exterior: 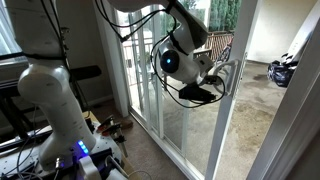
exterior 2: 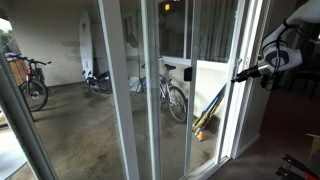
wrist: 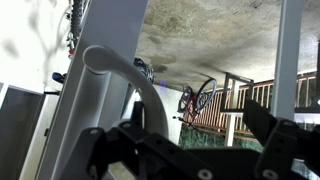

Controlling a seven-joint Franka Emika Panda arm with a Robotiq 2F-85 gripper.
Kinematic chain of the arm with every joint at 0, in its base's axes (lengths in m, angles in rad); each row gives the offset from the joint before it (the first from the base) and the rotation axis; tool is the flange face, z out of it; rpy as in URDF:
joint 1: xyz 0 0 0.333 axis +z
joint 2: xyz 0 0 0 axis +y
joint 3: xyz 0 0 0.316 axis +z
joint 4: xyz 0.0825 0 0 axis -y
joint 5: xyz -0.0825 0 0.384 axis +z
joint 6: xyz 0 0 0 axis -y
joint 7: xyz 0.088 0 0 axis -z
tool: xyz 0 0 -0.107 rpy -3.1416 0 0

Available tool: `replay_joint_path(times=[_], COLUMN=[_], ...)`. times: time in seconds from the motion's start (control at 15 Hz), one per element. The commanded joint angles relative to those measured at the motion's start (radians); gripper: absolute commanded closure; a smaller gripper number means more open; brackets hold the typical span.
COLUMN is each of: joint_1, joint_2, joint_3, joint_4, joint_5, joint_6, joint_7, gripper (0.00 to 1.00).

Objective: Slide the glass door to the left.

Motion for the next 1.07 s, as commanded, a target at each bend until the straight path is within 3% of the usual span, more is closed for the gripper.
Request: replay_joint_path(times=[0.0,0.33,0.4,1.0], joint_1=[0.035,0.056,0.032,0.043], joint_2=[-0.067,-0.095,-0.056,-0.071], joint_3=[0.036,0.065,0.045,0.06], joint_4=[-0.123,-0.154,-0.065,-0.115], joint_5=[0.031,0.053,0.023,0.023], joint_6=[-0.02,-0.017,-0.001,-0.001], joint_7=[-0.053,-0.054,-0.001,-0.002], gripper=[0.0,0.0,0.0,0.0])
